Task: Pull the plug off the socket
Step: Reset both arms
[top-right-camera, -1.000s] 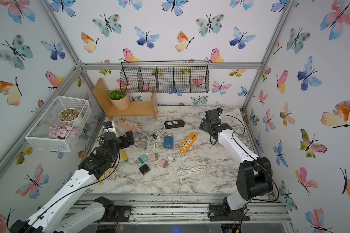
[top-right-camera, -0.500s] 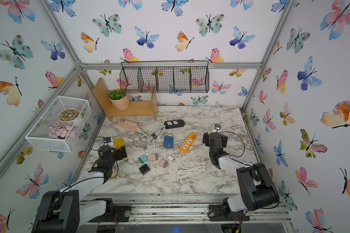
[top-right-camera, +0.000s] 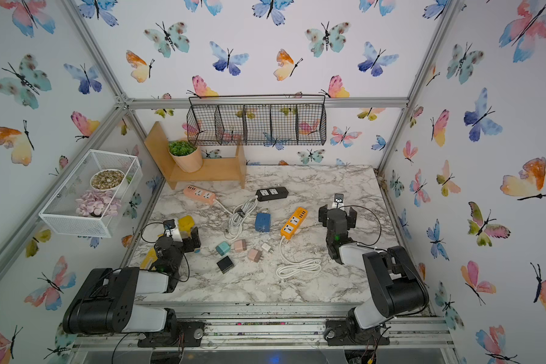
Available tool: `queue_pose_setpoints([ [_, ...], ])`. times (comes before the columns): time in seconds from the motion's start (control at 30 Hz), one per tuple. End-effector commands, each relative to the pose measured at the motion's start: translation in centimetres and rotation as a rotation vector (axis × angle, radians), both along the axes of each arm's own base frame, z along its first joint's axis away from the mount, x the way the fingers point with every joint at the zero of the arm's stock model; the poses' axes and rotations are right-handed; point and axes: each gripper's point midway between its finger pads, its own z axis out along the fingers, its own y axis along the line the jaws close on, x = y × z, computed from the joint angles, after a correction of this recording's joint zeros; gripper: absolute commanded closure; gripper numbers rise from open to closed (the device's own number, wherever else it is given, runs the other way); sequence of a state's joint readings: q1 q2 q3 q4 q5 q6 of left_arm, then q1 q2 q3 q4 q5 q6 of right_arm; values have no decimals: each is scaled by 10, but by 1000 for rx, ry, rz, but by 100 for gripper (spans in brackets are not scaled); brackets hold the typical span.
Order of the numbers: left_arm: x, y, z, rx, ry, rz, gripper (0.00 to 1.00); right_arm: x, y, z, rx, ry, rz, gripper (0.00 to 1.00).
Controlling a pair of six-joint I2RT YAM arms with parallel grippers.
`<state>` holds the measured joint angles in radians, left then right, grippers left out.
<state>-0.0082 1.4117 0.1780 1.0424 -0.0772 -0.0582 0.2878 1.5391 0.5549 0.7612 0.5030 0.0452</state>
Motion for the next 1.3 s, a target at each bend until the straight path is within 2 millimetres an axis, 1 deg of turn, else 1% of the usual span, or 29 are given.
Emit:
queue_pose_setpoints([
  [0.0, 7, -5, 24, 5, -87, -35, 2, -4, -4, 16, -10, -63, 7, 2],
  [0.13, 7, -5, 22, 5, -78, -33, 2, -17, -11, 15, -6, -54, -13, 2],
  [0.27, 7, -5, 23, 7, -81, -32, 2, -18, -8, 15, -7, -58, 14, 2],
  [0.37, 9, -6, 22, 17, -71, -37, 2, -25, -16, 18, 7, -79, -17, 2],
  [0.43, 9, -7, 21, 21, -70, -35, 2, -29, -18, 16, -2, -74, -12, 2],
  [0.53, 9, -7, 22, 22, -70, -35, 1, -40, -32, 2, -14, -42, -41, 2],
  [0.57, 9, -7, 21, 22, -70, -35, 2, -42, -33, -2, 6, -46, -18, 2],
  [0.63, 9, -7, 21, 22, -69, -35, 2, -39, -27, -4, 0, -65, 47, 2],
  [0.67, 9, -7, 22, 22, -71, -33, 2, -36, -29, -8, 25, -68, 48, 2],
  [0.7, 9, -7, 21, 21, -69, -34, 2, -33, -29, -13, 35, -57, 61, 2],
  [0.73, 9, -7, 22, 22, -71, -34, 2, -32, -29, -23, 37, -36, 62, 2],
  [0.77, 9, -7, 22, 22, -71, -34, 2, -32, -28, -28, 34, -39, 69, 2],
  [0.83, 9, -7, 22, 23, -71, -33, 1, -31, -26, -23, 35, -93, 92, 2],
  [0.87, 9, -7, 21, 23, -70, -33, 2, -31, -28, -26, 40, -64, 84, 2],
  [0.9, 9, -7, 22, 24, -73, -31, 2, -34, -27, -31, 50, -35, 92, 2],
  [0.93, 9, -7, 22, 24, -73, -33, 2, -40, -25, -30, 51, -67, 115, 2],
  [0.97, 9, -7, 22, 24, -70, -32, 2, -48, -24, -35, 51, -80, 131, 2],
  [1.0, 9, -7, 22, 24, -70, -32, 1, -56, -20, -26, 40, -152, 164, 2],
  [1.03, 9, -7, 21, 24, -70, -32, 2, -58, -18, -16, 27, -205, 185, 2],
  [1.07, 9, -7, 22, 23, -70, -31, 2, -59, -15, -20, 28, -179, 202, 2],
  [1.13, 9, -7, 22, 24, -71, -34, 2, -56, -15, -27, 38, -118, 196, 2],
  [1.2, 9, -7, 22, 24, -69, -32, 2, -49, -19, -24, 30, -143, 167, 2],
  [1.27, 9, -7, 22, 25, -71, -32, 2, -43, -19, -30, 41, -111, 158, 2],
])
